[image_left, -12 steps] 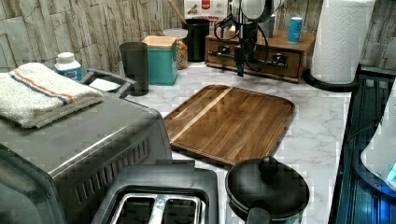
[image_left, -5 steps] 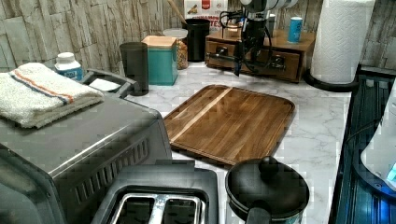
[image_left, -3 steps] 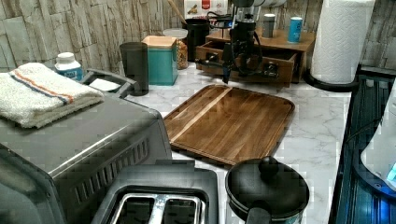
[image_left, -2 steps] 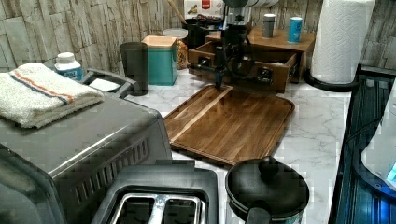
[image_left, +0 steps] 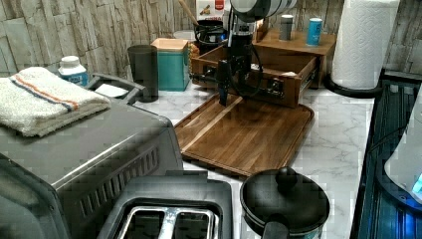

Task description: Open the drawer.

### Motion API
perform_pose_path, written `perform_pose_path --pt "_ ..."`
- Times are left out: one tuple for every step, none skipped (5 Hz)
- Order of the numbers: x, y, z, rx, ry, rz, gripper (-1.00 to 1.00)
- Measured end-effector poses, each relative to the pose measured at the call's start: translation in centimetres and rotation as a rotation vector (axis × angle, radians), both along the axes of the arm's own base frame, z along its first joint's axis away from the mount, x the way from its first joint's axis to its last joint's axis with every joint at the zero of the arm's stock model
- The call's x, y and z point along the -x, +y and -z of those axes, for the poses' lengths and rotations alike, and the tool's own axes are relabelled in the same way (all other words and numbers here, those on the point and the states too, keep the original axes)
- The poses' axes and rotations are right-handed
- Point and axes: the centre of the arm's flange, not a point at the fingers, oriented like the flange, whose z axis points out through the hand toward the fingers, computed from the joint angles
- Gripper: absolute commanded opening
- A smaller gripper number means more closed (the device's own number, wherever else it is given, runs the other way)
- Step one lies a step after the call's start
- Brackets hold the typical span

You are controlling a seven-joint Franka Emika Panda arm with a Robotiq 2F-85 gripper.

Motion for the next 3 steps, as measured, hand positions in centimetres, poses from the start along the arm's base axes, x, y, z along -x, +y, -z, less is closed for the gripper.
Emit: perform_pose_path --pt "0.16 0.02 -0.40 0.003 -0.007 0.000 1.00" --pt "0.19 0.06 -0.30 0.010 -0.007 -0.012 1.00" --pt "0.21 0.01 -0.35 0.011 -0.007 -0.012 1.00"
